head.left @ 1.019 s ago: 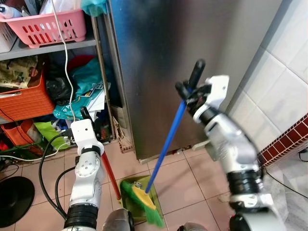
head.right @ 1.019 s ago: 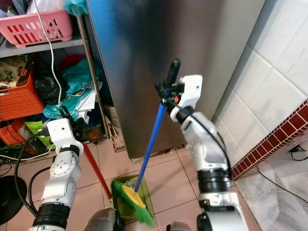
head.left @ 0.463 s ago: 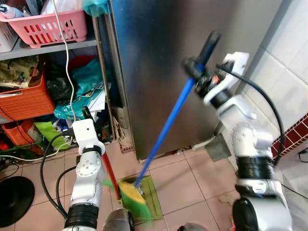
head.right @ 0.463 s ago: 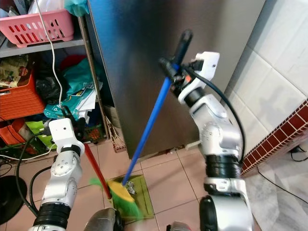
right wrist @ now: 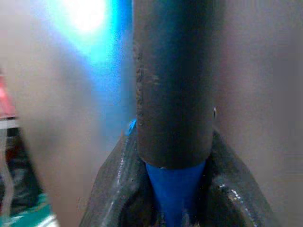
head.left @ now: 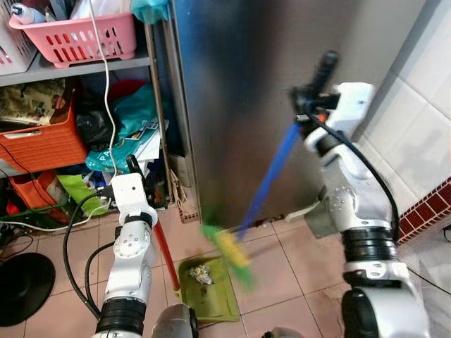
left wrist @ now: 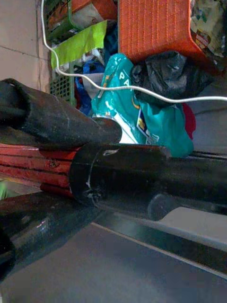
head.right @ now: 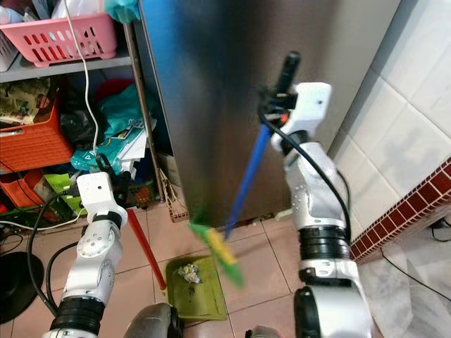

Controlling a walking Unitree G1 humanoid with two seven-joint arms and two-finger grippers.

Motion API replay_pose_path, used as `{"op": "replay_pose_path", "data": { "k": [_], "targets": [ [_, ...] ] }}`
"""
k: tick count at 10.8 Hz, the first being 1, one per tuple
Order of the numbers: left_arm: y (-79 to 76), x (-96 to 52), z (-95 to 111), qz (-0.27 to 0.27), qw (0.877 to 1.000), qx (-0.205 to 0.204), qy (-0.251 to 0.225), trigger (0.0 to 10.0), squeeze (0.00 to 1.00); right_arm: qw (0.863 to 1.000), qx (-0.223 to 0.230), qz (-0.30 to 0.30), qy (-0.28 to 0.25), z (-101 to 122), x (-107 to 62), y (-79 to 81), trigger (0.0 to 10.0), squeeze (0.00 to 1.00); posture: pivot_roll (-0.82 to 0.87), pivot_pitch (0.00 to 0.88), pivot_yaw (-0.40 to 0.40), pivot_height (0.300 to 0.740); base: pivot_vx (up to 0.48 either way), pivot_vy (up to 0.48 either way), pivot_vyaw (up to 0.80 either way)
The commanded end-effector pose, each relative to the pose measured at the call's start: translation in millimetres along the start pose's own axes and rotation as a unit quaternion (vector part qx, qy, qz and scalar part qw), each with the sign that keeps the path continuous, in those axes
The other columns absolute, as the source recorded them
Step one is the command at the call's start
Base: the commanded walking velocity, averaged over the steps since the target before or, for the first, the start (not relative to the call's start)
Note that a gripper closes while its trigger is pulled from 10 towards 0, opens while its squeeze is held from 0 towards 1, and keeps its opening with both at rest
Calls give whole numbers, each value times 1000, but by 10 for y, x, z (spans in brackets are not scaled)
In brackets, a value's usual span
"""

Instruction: Sweep floor

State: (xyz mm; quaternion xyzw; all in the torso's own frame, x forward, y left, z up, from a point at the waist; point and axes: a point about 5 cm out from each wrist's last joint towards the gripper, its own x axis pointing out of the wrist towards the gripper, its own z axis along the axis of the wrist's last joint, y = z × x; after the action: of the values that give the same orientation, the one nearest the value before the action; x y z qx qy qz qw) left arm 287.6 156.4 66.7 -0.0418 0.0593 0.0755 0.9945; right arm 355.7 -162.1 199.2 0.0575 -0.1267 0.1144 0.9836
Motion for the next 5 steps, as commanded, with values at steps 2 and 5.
{"op": "replay_pose_path", "data": {
  "k": [2,5],
  "targets": [
    [-86,-21,16,-22,1000,-20,4,10000,0,999,-30,-25,-20,47,-14,-34,10000,0,-60,22,26,740,0,0,0],
    [-159,-36,35,-50,999,-22,1,10000,0,995,-51,-76,45,-370,-239,-51,10000,0,-59,21,28,740,0,0,0]
  ]
}}
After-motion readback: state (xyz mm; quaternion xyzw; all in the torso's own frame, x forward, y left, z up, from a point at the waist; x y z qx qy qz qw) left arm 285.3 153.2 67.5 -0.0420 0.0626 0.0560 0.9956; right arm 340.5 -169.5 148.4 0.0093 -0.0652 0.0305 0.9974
